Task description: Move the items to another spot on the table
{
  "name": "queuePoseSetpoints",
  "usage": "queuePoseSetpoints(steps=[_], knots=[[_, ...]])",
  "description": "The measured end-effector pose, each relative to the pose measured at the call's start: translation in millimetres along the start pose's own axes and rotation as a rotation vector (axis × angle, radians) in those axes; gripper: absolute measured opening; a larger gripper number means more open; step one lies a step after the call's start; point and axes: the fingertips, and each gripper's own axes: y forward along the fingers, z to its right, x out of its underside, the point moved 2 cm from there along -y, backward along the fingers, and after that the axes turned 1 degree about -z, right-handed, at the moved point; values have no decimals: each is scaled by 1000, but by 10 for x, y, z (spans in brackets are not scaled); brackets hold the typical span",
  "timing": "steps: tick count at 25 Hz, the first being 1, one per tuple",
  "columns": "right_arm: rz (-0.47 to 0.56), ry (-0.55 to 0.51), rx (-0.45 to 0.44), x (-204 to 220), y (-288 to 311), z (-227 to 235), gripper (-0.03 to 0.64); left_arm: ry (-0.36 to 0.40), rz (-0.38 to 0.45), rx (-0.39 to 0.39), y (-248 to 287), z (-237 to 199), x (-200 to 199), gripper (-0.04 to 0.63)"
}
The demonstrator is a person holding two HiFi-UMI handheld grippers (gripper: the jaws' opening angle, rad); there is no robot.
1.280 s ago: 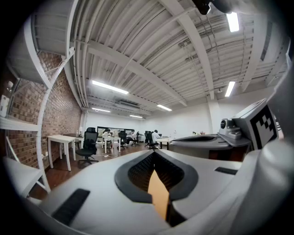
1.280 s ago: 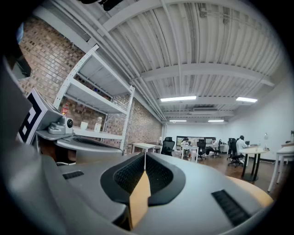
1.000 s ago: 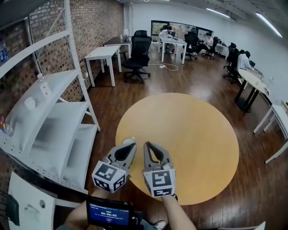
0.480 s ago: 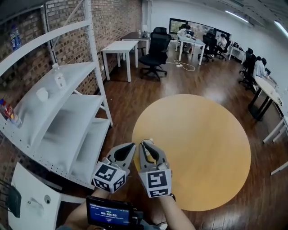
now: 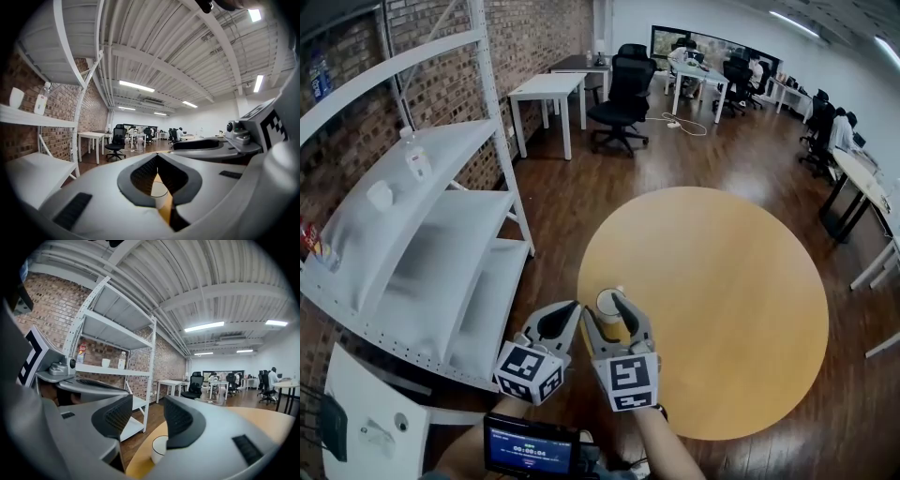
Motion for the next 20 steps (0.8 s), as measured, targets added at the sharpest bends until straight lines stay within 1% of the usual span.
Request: queuePoseSetpoints(steps=[4,10,13,19,20], knots=[[-24,15,17,186,59,11,247,-19,-22,0,42,-39,189,2],[-76,45,30,471,182,85,331,-50,-55,-7,143,-147,371,2],[-106,56,37,642,267,135,379,-50,-68,-1,214,-202,472,2],[-139,87,63,965,440,224,382,-56,-121,-10,372,-307,740,2],[-144,94,68,1016,465,241,407,-58,-132,-12,392,-315,777,2]])
